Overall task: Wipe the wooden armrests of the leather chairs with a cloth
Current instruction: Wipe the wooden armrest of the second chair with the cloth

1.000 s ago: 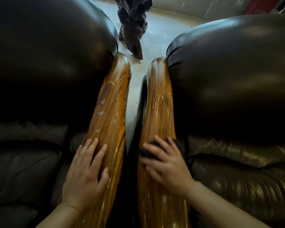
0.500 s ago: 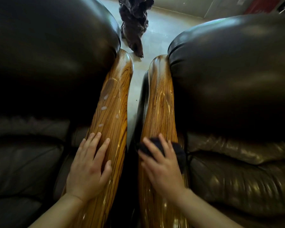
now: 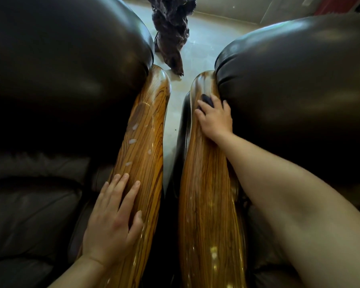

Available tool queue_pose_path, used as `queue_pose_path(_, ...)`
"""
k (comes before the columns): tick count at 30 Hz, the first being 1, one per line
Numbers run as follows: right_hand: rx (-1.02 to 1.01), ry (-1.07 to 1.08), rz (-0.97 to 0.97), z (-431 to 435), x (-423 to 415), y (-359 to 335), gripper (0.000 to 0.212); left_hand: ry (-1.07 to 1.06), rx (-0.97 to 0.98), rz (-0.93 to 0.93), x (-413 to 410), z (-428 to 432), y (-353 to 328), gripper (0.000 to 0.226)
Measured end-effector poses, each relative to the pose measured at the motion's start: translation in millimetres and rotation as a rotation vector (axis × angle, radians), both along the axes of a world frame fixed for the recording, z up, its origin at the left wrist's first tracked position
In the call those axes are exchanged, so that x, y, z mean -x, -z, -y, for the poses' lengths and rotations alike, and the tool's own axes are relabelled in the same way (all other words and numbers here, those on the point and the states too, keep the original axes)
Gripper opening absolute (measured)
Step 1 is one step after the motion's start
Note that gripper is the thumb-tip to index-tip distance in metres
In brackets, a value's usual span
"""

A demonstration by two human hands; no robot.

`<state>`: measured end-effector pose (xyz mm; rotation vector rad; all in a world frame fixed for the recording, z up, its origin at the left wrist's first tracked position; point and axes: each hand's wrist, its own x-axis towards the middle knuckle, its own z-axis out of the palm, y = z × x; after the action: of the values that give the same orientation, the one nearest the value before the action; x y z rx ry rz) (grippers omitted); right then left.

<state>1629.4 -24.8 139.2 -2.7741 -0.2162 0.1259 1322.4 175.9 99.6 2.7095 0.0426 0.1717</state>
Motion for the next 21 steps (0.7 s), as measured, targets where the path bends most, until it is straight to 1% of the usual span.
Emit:
queue_pose_path(3,-0.179,0.089,0.055,3.6,6.4,-0.4,0.043,0.007,-0.008,-0.009,-0.7,0.0,-0.8,0.064)
queue_pose_path(5,-0.249,0.120,0.118,13.9,46.5,4.6,0.040,0.011,0.000,-0.022,-0.5,0.1,-1.8,0.064)
queue_pose_path(7,-0.237,0.071,0.151,29.1,107.5,14.3,0.041,0.008,0.001,-0.034,-0.8,1.3,-4.1,0.064)
queue_pose_path(9,-0.136,-0.066,0.167,46.5,173.9,22.4,0.043,0.009,0.002,-0.048,-0.4,2.3,-6.0,0.065)
queue_pose_path(11,-0.031,-0.291,0.156,61.0,228.1,32.7,0.045,0.008,0.003,-0.059,-0.2,1.7,-7.1,0.065)
queue_pose_path(13,0.073,-0.535,0.164,71.7,248.0,41.4,0.046,0.005,0.001,-0.063,-0.2,1.8,-6.6,0.064)
queue_pose_path(14,0.092,-0.620,0.173,72.1,240.0,40.6,0.045,0.004,0.002,-0.063,0.0,2.4,-5.6,0.064)
queue_pose_path(15,0.101,-0.659,0.188,67.6,223.3,37.3,0.044,0.005,0.003,-0.059,0.5,2.5,-4.4,0.064)
queue_pose_path(16,0.101,-0.655,0.203,58.0,198.7,32.2,0.041,0.007,0.000,-0.047,0.1,2.3,-3.4,0.064)
queue_pose_path(18,0.105,-0.536,0.208,30.2,132.6,22.0,0.038,0.013,-0.015,-0.028,-0.7,1.0,-0.4,0.065)
queue_pose_path(21,0.148,-0.275,0.074,-4.7,28.6,1.7,0.041,0.009,-0.024,-0.019,-0.4,-2.4,2.3,0.063)
